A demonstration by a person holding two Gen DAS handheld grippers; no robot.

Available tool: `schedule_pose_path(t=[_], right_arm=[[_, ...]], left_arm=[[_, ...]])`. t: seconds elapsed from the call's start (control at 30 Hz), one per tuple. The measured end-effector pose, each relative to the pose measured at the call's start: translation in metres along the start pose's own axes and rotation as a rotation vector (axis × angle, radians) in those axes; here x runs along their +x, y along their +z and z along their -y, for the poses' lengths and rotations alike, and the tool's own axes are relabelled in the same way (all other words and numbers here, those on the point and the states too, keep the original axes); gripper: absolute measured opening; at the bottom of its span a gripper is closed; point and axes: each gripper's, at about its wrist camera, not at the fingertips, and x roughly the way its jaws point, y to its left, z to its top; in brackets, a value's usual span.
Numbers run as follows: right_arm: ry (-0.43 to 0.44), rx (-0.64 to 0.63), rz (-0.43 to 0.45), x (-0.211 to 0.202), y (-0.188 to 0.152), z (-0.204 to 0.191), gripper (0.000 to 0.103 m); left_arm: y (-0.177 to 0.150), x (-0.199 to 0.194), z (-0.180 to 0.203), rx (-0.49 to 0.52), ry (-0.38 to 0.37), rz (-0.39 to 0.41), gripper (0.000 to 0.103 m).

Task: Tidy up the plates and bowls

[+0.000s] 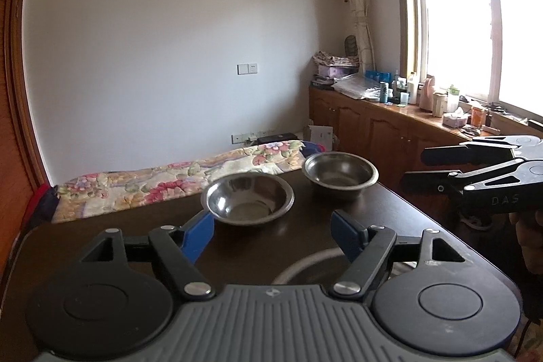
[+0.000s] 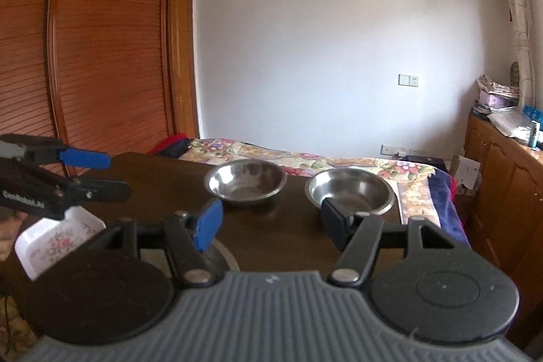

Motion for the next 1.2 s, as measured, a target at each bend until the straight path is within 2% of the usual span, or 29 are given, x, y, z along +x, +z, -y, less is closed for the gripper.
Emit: schedule_pose_path(t=[0.4,0.63,0.9,1.2], right_arm=[[0.092,-0.013,-0.043,0.053,0.033,0.003,0.065],[0.122,0.002,-0.134,0.091,0.033,0.002,0.053],[0.137,0.047,-0.251,0.126,0.023,0.005,0.050],[0.139,0.080,-0.337,0.149,0.025,0.008,0.050]], left_arm=[[0.024,0.051,-0.021,0.001,0.052,-0.040,0.091],[0.026,0.087,-0.040,-0.016,0.069,-0.069,0.090],[0.026,0.126,-0.067,-0.057,0.079,-0.117,0.077],[0.023,0.167,-0.091,-0.111,0.075,-0.188,0.062]])
